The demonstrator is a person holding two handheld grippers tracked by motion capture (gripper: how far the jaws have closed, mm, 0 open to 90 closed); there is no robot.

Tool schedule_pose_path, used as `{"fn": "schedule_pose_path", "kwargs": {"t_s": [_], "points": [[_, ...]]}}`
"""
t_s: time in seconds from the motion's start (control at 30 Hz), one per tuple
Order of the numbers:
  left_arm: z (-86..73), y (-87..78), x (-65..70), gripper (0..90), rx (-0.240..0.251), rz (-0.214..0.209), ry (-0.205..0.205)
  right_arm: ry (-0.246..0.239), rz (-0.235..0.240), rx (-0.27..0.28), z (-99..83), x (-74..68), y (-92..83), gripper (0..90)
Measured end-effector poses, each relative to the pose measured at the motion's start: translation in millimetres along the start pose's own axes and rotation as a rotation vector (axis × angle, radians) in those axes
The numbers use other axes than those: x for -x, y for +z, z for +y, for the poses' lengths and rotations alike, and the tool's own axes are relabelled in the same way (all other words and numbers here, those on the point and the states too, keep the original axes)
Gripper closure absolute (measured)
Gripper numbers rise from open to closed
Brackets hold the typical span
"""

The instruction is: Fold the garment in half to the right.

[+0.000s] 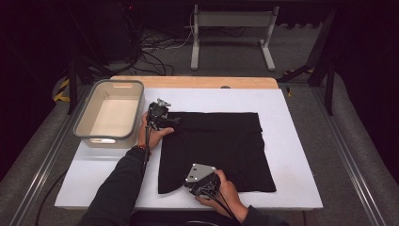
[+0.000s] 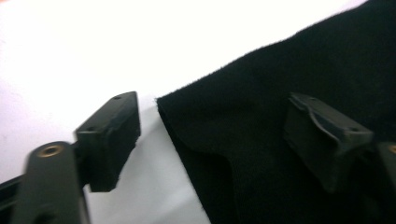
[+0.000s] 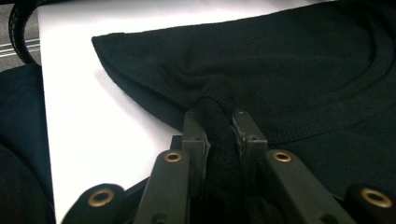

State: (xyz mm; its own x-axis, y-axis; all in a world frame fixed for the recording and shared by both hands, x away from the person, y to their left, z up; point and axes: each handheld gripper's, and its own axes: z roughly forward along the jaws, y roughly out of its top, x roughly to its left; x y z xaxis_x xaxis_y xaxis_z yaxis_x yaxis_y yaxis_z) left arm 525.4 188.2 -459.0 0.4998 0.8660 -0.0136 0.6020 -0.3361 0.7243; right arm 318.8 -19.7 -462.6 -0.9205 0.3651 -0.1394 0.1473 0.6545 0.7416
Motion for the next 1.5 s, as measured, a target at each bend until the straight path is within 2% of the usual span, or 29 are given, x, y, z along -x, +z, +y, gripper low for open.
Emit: {"fn": "schedule_pose_path", "kwargs": {"t_s": [0.07, 0.13, 0.17, 0.23, 0.27, 0.3, 0.33, 0.4, 0.5, 0.63, 0.7, 0.8, 0.9, 0.93, 1.0, 1.03, 1.07, 1.17, 1.2, 1.23, 1.33, 1.37, 1.5], "points": [[0.1, -0.9, -0.2, 32.4, -0.002, -0.048, 0.011, 0.013, 0.005, 0.002, -0.1, 0.0, -0.1, 77.8], [0.1, -1.9, 1.0, 37.2, -0.004, -0.057, 0.015, 0.019, 0.008, 0.006, -0.4, 0.2, 0.0, 78.0], [0.1, -2.6, 1.6, 42.1, -0.004, -0.068, 0.019, 0.019, 0.006, 0.006, -0.5, 0.1, -0.1, 78.1], [0.1, -3.3, 2.7, 58.4, 0.002, -0.098, 0.019, 0.021, 0.003, 0.006, -0.5, -0.3, -0.3, 78.7], [-0.3, -3.2, 4.2, 64.2, 0.006, -0.113, 0.009, 0.021, 0.004, 0.006, -0.5, -0.3, -0.3, 78.9], [-0.3, -3.2, 4.2, 70.6, 0.006, -0.113, 0.009, 0.021, 0.004, 0.006, -0.5, -0.3, -0.3, 78.9], [0.2, -2.9, 4.7, 76.7, 0.008, -0.143, 0.02, 0.021, 0.01, 0.01, -0.9, 1.1, -0.9, 79.7], [0.5, -2.8, 6.0, 81.0, 0.01, -0.145, 0.023, 0.027, 0.012, 0.014, -0.9, 1.4, -1.2, 80.1], [3.8, -5.2, 9.2, 82.6, 0.041, -0.169, 0.043, 0.03, 0.006, 0.034, -1.8, 1.5, -7.7, 81.2], [10.5, -8.9, 14.2, 82.7, 0.078, -0.197, 0.039, 0.029, -0.02, 0.059, -2.3, 1.7, -17.8, 81.4], [21.9, -11.5, 23.6, 82.7, 0.119, -0.229, 0.051, 0.045, -0.052, 0.085, -3.8, 5.5, -31.5, 81.3], [35.3, -12.1, 36.2, 82.7, 0.117, -0.236, 0.116, 0.077, -0.074, 0.131, -6.9, 11.1, -47.9, 81.3], [46.5, -11.8, 47.3, 82.7, 0.124, -0.25, 0.146, 0.086, -0.1, 0.151, -9.5, 13.6, -57.5, 81.3], [54.6, -11.4, 57.0, 82.7, 0.141, -0.269, 0.16, 0.094, -0.143, 0.167, -12.9, 15.6, -67.2, 81.3], [60.4, -10.7, 65.5, 82.7, 0.154, -0.288, 0.174, 0.104, -0.165, 0.182, -16.4, 17.6, -74.6, 81.4], [60.4, -10.7, 65.5, 82.6, 0.154, -0.288, 0.174, 0.104, -0.165, 0.182, -16.4, 17.6, -74.6, 81.4], [66.1, -11.0, 74.6, 82.5, 0.167, -0.306, 0.191, 0.121, -0.195, 0.198, -22.0, 20.3, -83.6, 81.3], [73.1, -10.3, 87.7, 82.3, 0.183, -0.325, 0.2, 0.133, -0.254, 0.206, -29.7, 22.3, -94.3, 81.3], [73.1, -10.3, 87.7, 82.3, 0.183, -0.325, 0.2, 0.133, -0.254, 0.206, -29.7, 22.3, -94.3, 81.3], [75.7, -9.4, 93.2, 82.2, 0.19, -0.337, 0.204, 0.139, -0.287, 0.213, -36.5, 23.1, -103.1, 81.3], [82.4, -6.3, 104.6, 82.1, 0.206, -0.352, 0.221, 0.149, -0.312, 0.214, -43.7, 23.6, -110.5, 81.3], [84.1, -4.9, 109.3, 82.2, 0.209, -0.36, 0.212, 0.155, -0.319, 0.216, -46.0, 23.9, -112.8, 81.3], [95.7, 3.9, 128.6, 81.5, 0.209, -0.371, 0.225, 0.196, -0.342, 0.212, -58.7, 25.0, -124.2, 81.2]]}}
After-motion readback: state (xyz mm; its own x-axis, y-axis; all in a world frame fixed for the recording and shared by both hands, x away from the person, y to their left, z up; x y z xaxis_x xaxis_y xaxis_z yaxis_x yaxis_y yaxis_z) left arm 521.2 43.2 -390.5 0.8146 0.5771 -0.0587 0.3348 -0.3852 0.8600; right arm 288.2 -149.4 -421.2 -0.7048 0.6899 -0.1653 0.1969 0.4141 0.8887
